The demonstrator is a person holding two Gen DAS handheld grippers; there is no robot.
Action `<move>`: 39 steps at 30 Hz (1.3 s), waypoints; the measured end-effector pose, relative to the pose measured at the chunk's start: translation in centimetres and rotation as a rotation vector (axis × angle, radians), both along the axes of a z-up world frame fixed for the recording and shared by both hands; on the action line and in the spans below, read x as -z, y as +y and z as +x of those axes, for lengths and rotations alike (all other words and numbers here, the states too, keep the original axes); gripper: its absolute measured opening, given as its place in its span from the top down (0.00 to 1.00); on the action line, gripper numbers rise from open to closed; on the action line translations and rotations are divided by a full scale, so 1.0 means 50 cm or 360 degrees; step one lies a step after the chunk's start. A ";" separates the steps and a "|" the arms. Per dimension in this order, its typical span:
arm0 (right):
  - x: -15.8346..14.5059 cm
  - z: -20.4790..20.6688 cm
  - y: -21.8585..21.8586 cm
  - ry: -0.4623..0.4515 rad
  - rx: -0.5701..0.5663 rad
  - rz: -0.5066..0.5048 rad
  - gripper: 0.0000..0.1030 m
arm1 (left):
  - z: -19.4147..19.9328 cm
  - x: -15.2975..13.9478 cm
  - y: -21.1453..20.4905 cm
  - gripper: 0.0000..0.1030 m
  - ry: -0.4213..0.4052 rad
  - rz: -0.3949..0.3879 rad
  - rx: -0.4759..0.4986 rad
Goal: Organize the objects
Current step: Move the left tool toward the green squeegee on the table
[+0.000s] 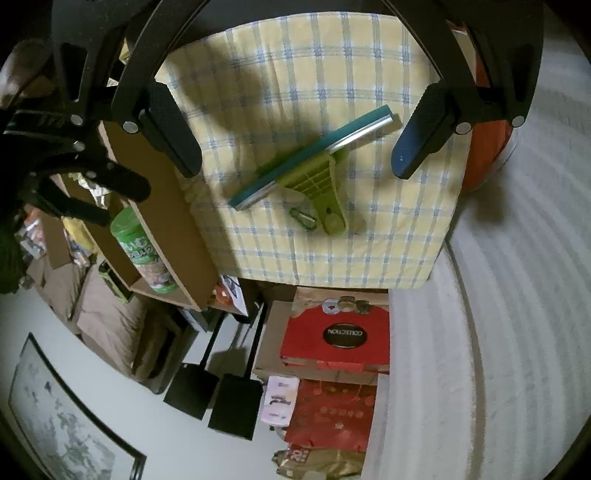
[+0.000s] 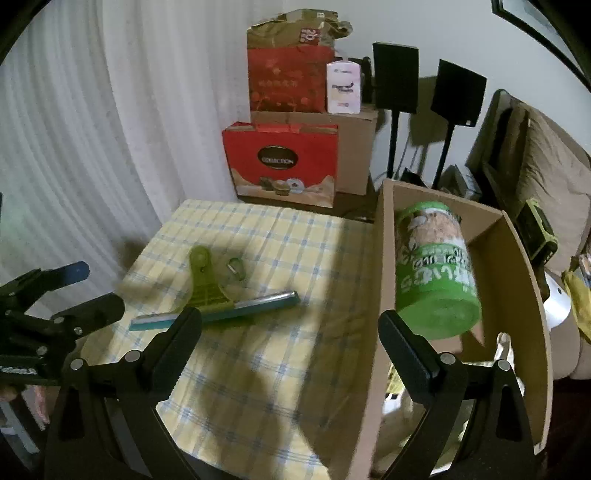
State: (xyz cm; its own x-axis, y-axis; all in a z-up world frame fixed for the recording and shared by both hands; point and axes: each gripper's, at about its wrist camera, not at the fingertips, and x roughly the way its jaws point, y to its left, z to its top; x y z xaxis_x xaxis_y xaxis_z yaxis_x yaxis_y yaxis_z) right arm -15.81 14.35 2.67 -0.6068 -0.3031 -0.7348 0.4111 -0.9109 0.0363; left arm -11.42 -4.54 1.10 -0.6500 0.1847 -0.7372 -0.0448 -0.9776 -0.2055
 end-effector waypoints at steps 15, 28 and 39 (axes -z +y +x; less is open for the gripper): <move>0.029 0.032 -0.049 0.0004 0.0048 -0.0053 0.05 | 0.027 0.023 -0.041 0.00 0.0011 -0.0034 -0.0083; 0.065 0.014 -0.076 -0.0047 0.0057 -0.0023 0.05 | 0.014 0.071 -0.096 0.00 -0.0042 -0.0052 -0.0159; 0.080 -0.008 -0.103 -0.0069 0.0038 -0.0009 0.05 | -0.007 0.094 -0.124 0.00 -0.0077 -0.0058 -0.0188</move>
State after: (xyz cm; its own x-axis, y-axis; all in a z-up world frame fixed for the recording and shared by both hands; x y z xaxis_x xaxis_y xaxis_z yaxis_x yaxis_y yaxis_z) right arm -16.19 9.22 -1.34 -0.5815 -0.2931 -0.7590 0.3872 -0.9201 0.0587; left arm -11.79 -10.72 -3.61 -0.6290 0.0816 -0.7731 0.0802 -0.9823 -0.1690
